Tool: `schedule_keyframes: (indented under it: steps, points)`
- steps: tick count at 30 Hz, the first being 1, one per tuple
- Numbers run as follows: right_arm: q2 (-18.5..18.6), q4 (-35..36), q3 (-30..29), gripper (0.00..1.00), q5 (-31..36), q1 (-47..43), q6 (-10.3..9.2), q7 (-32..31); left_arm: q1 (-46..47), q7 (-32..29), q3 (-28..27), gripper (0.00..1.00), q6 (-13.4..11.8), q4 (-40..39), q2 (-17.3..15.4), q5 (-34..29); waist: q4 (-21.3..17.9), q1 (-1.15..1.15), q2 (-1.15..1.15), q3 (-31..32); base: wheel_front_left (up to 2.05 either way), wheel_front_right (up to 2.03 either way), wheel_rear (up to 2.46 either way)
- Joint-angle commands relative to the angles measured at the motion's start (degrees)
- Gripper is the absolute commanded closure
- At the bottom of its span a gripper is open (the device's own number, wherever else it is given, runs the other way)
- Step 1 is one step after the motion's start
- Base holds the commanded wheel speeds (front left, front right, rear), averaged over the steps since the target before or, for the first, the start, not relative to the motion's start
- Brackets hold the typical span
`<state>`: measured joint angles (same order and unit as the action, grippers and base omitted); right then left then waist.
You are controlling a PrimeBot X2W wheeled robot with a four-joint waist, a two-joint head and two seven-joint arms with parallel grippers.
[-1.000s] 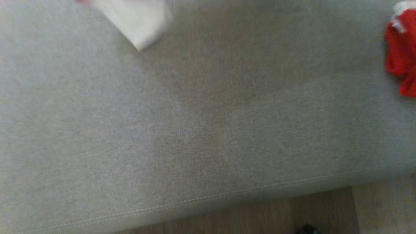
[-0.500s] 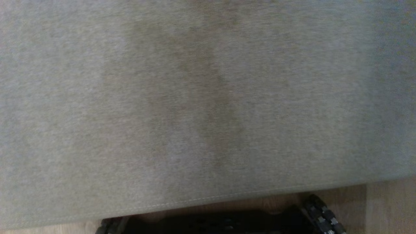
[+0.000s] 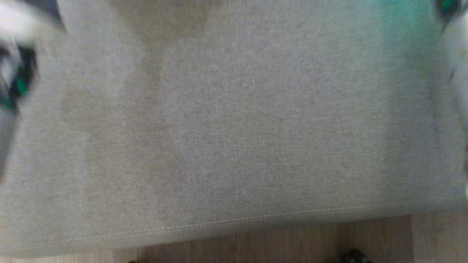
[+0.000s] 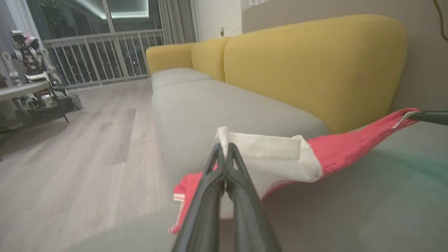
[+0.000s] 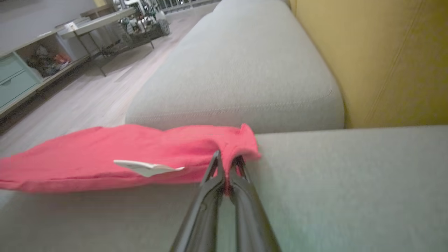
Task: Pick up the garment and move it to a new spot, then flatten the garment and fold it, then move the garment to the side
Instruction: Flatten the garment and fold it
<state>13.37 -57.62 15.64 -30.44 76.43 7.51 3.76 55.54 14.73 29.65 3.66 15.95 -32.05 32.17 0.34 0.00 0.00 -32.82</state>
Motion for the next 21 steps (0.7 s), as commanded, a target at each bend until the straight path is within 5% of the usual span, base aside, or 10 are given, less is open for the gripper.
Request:
schedule_keyframes:
  steps: [1,9,21]
  points:
    - [0.6,4.08,1.41,1.0,-2.4,-3.69,-0.02,-1.38,-3.24,0.27,-3.77,1.0,0.35,-2.99,-3.79,0.99,-1.1,0.0,0.0,5.41,0.0,0.0,0.0]
    - [7.1,18.85,5.49,1.0,-10.81,-27.53,-0.02,-3.86,-32.56,0.26,-4.45,1.0,-0.61,-7.56,-4.82,8.79,-2.38,0.0,0.0,13.52,0.0,0.0,0.0]
    - [9.68,36.37,-4.16,1.0,-12.15,-55.4,-0.02,-7.19,-53.19,0.24,-8.79,1.0,-5.79,-16.65,-2.73,9.76,-1.79,0.0,0.0,18.77,0.0,0.0,0.0]
